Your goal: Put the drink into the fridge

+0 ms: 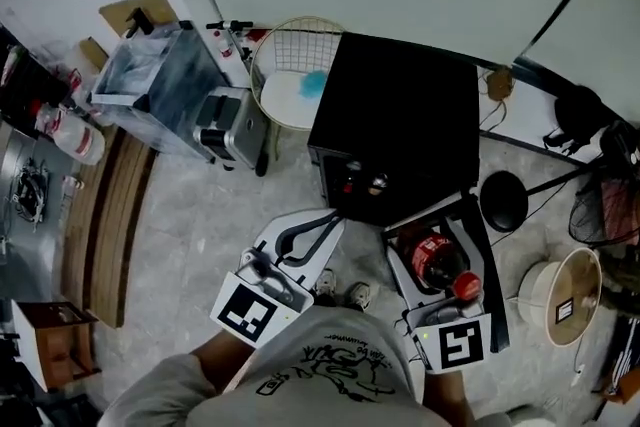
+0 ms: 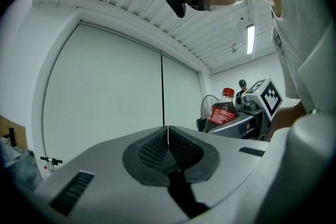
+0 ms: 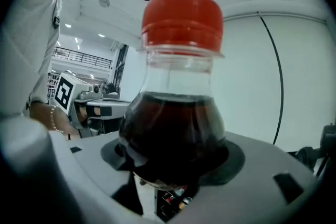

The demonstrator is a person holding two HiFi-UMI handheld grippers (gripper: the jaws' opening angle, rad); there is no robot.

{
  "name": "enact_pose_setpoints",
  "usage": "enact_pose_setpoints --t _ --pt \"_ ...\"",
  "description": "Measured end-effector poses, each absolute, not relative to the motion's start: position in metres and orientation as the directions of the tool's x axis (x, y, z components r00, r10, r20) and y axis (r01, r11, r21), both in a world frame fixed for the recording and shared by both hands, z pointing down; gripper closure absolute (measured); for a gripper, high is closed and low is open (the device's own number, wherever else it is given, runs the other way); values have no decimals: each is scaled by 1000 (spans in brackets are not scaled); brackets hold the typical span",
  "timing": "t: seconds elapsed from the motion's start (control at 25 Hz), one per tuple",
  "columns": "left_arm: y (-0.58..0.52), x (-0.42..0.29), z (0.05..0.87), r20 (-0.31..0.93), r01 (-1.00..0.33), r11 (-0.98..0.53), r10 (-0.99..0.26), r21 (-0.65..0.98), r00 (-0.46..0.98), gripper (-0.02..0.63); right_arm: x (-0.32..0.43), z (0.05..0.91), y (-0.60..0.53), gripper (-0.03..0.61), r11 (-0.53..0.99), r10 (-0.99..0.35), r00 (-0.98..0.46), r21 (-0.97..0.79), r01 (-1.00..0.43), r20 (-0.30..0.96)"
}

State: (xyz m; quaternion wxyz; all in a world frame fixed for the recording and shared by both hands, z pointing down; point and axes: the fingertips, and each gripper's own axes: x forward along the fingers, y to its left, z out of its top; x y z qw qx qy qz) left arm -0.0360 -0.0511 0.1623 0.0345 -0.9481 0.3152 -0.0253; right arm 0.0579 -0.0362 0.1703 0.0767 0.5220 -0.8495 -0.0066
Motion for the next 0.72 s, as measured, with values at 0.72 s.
enact_pose_setpoints --t 0.72 --pt "-53 -20 207 93 -558 -827 -562 -71 822 592 65 217 -40 266 450 -879 -427 73 -890 210"
